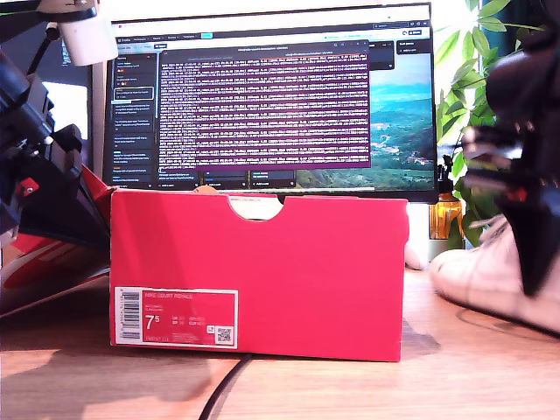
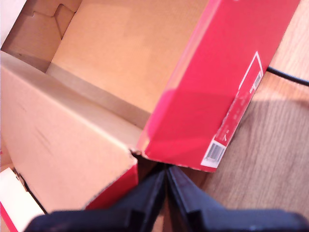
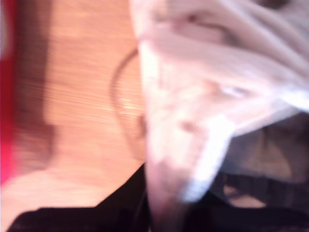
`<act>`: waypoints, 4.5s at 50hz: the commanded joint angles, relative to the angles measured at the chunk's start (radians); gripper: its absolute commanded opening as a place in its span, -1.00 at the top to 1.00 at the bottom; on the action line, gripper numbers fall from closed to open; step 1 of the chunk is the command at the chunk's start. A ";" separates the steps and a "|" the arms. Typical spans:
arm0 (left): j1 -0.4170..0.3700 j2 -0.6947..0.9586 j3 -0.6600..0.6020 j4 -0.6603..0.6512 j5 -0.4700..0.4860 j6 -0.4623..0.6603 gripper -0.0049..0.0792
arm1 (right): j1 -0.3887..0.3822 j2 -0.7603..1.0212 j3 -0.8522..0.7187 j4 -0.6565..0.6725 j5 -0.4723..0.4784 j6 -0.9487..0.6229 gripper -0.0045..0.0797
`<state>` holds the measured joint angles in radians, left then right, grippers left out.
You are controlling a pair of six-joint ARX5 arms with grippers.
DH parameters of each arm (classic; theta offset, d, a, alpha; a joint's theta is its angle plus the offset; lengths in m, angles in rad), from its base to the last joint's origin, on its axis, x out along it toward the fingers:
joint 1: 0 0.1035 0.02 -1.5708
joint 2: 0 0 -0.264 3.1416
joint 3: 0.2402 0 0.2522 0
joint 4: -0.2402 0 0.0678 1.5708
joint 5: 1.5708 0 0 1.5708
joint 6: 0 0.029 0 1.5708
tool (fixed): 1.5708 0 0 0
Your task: Pack the white shoes by picking the first shoe and placing it inside the red shoebox, left side, then picking and rotating the second shoe and placing it in the shoebox
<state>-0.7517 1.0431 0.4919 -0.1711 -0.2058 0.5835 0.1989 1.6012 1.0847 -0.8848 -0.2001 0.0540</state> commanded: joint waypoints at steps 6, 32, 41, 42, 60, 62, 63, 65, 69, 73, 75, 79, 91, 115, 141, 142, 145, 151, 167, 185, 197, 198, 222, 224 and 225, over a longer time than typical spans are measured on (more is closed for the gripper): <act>0.001 0.005 0.006 0.011 0.003 0.000 0.91 | 0.059 -0.032 0.135 -0.056 -0.011 0.066 0.92; 0.000 0.005 0.006 0.006 0.003 0.000 0.91 | 0.192 -0.037 0.437 0.121 -0.163 0.373 0.92; 0.001 0.005 0.006 0.006 0.003 0.000 0.91 | 0.273 -0.035 0.437 0.270 -0.164 0.479 0.92; 0.001 0.005 0.006 0.006 0.003 0.000 0.91 | 0.282 -0.034 0.437 0.283 -0.163 0.497 0.92; 0.001 0.005 0.006 0.007 0.002 0.000 0.91 | 0.396 0.087 0.437 0.402 -0.153 0.608 0.92; 0.001 0.005 0.006 0.007 0.002 0.000 0.91 | 0.405 0.104 0.437 0.407 -0.153 0.613 0.92; 0.001 0.005 0.006 0.007 0.002 0.000 0.91 | 0.409 0.115 0.437 0.410 -0.153 0.613 0.92; 0.001 0.005 0.006 0.007 0.002 0.000 0.91 | 0.418 0.134 0.437 0.412 -0.153 0.620 0.92; 0.001 0.005 0.006 0.007 0.002 0.000 0.91 | 0.439 0.171 0.437 0.411 -0.154 0.629 0.92; 0.001 0.005 0.006 0.007 -0.010 0.000 0.91 | 0.455 0.201 0.437 0.410 -0.153 0.631 0.92; 0.001 0.005 0.006 0.007 -0.013 0.000 0.91 | 0.465 0.219 0.437 0.414 -0.153 0.631 0.92; 0.001 0.005 0.005 0.007 -0.013 0.000 0.91 | 0.476 0.247 0.437 0.421 -0.146 0.641 0.92; 0.001 0.005 0.005 0.006 -0.013 0.001 0.91 | 0.493 0.333 0.437 0.465 -0.074 0.710 0.92; 0.001 0.005 0.006 0.006 -0.013 0.000 0.91 | 0.534 0.399 0.437 0.581 -0.036 0.841 0.24; 0.001 0.005 0.006 0.006 -0.012 0.000 0.91 | 0.520 0.376 0.615 0.332 -0.063 0.673 -0.15; 0.001 0.005 0.006 0.006 -0.012 0.000 0.91 | 0.520 0.375 0.636 0.313 -0.062 0.663 -0.15; 0.001 0.005 0.006 0.006 -0.011 0.000 0.91 | 0.513 0.372 0.697 0.256 -0.062 0.624 -0.15; 0.001 0.005 0.006 0.007 -0.011 0.000 0.91 | 0.492 0.370 0.812 0.115 -0.062 0.588 -0.15; 0.001 0.005 0.006 0.008 -0.011 0.000 0.91 | 0.378 0.370 0.922 -0.233 0.074 0.493 -0.15; 0.001 0.005 0.006 0.008 -0.010 0.000 0.91 | 0.296 0.370 0.922 -0.384 0.461 0.951 -0.15; 0.001 0.005 0.006 0.008 -0.008 0.000 0.91 | 0.231 0.362 0.916 -0.481 0.547 1.035 -0.15; 0.001 0.005 0.006 0.008 -0.008 0.000 0.91 | 0.226 0.358 0.916 -0.481 0.547 1.035 -0.15; 0.001 0.005 0.006 0.008 -0.008 0.000 0.91 | 0.124 0.183 0.745 -0.483 0.581 1.078 -0.31; 0.001 0.005 0.006 0.008 -0.008 0.000 0.91 | 0.114 0.158 0.709 -0.483 0.583 1.102 -0.31; 0.001 0.005 0.006 0.008 -0.008 0.000 0.91 | 0.109 0.148 0.693 -0.483 0.586 1.102 -0.31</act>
<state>-0.7509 1.0431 0.4919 -0.1810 -0.2180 0.5831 0.3271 1.7664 1.8351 -1.3643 0.3767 1.1408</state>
